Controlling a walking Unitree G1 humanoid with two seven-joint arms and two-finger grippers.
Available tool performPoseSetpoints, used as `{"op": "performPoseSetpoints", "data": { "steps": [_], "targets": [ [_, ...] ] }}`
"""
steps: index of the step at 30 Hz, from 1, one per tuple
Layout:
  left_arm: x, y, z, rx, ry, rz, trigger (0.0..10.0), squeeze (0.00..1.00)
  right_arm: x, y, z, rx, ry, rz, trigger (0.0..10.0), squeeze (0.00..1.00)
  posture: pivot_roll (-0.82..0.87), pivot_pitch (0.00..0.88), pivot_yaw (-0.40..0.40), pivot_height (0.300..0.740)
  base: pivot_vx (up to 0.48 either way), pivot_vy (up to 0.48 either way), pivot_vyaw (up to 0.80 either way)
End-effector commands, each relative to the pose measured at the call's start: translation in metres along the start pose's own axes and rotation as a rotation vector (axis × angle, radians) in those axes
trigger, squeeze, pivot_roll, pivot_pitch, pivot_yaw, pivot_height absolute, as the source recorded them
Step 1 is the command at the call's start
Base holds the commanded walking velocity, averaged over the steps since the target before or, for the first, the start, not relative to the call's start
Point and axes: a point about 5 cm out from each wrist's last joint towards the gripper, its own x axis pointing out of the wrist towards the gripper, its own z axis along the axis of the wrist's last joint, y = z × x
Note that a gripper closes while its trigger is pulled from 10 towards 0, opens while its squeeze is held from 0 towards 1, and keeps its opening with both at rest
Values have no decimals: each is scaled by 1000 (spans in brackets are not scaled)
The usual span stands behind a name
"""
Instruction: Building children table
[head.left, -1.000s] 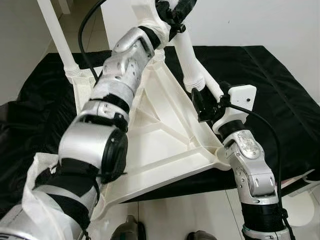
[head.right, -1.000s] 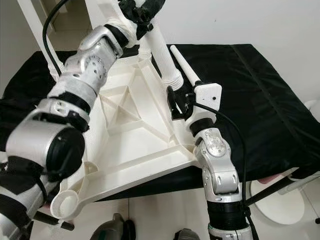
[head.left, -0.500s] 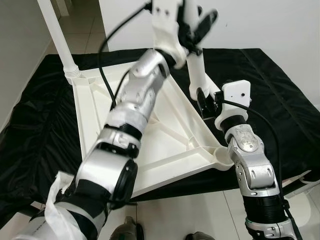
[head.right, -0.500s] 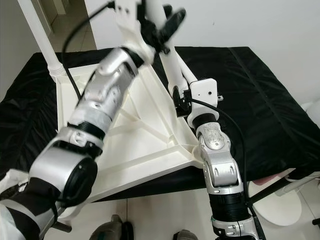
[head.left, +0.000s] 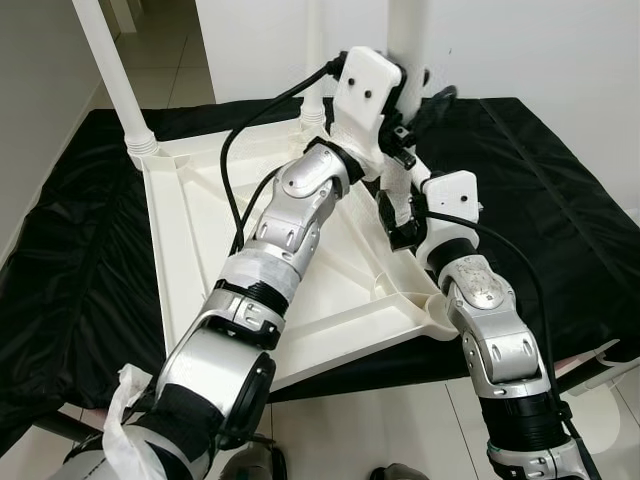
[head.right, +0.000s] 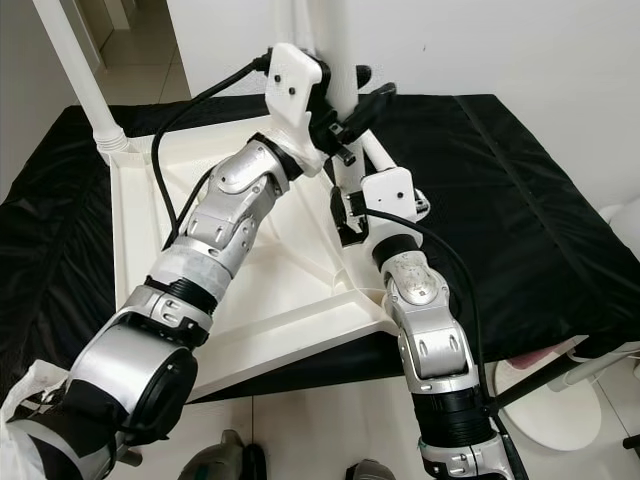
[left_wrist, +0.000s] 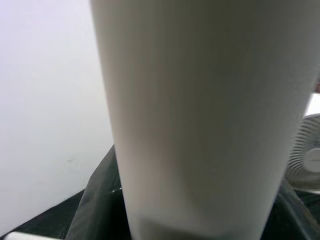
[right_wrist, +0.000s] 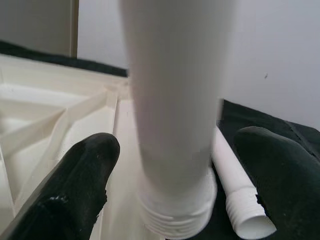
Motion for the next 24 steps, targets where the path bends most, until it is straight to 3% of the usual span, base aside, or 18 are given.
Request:
{"op": "performPoseSetpoints", "data": {
  "steps": [1,12,24],
  "targets": [
    [3,-4,4,-2,-14,-25,10000,0,0,1,-4,-11,18,10,10000,0,-16,0,21,740,0,0,0],
    [6,-13,13,-47,-45,-72,10000,0,14,-11,-13,-185,24,37,10000,0,-6,0,17,740,0,0,0],
    [4,-14,13,-65,-31,-73,10000,0,26,-11,-3,-242,-78,81,10000,0,0,0,9,740,0,0,0]
  ]
}}
